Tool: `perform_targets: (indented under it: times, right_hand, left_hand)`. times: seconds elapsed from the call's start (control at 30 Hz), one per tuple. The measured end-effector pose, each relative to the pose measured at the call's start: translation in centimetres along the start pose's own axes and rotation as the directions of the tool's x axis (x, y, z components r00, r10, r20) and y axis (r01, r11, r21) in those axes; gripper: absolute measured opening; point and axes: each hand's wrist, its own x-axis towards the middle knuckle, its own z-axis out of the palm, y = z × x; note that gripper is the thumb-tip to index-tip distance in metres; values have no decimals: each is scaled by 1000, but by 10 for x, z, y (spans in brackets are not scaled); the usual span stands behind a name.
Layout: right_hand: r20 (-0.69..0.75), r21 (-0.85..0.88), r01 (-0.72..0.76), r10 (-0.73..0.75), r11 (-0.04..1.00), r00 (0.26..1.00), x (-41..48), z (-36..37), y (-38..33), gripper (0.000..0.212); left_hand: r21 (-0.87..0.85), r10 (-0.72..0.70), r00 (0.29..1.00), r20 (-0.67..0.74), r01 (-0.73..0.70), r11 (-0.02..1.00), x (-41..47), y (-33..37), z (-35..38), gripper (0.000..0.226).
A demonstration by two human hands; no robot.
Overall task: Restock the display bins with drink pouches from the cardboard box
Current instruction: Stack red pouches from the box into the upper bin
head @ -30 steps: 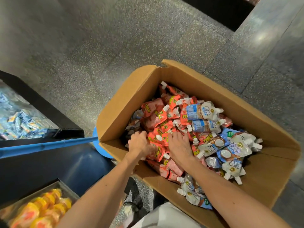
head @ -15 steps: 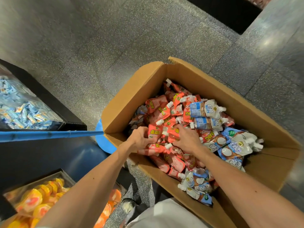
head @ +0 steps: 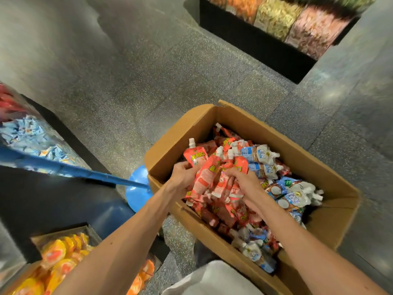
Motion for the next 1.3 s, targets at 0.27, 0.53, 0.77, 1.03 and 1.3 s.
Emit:
perform_targets:
  times: [0.27,0.53,0.77,1.03,1.3]
  right_hand:
    - [259,141,318,-345,937,902,-115,98,-51,59]
    - [589,82,560,-493,825,640,-280,224,-8,71]
    - [855,125,528,-361,840,373,-413,329,51,36]
    - [980,44,406,-118,913,160,-535,431,102,48]
    - [991,3,448,58,894,-124,-630,549,158,27]
  left_hand:
    - [-160,235,875,-423,-327,931,-106,30,-70,25]
    - [11,418,471,-777,-654,757,-290,-28,-181,15]
    - [-48,250,251,-935,-788,614,-432,-103,-276,25]
    - [-72,304,267,-915,-847,527,-588,-184,-388,15]
    - [-25,208,158,-965,-848,529,-687,-252,-493,23]
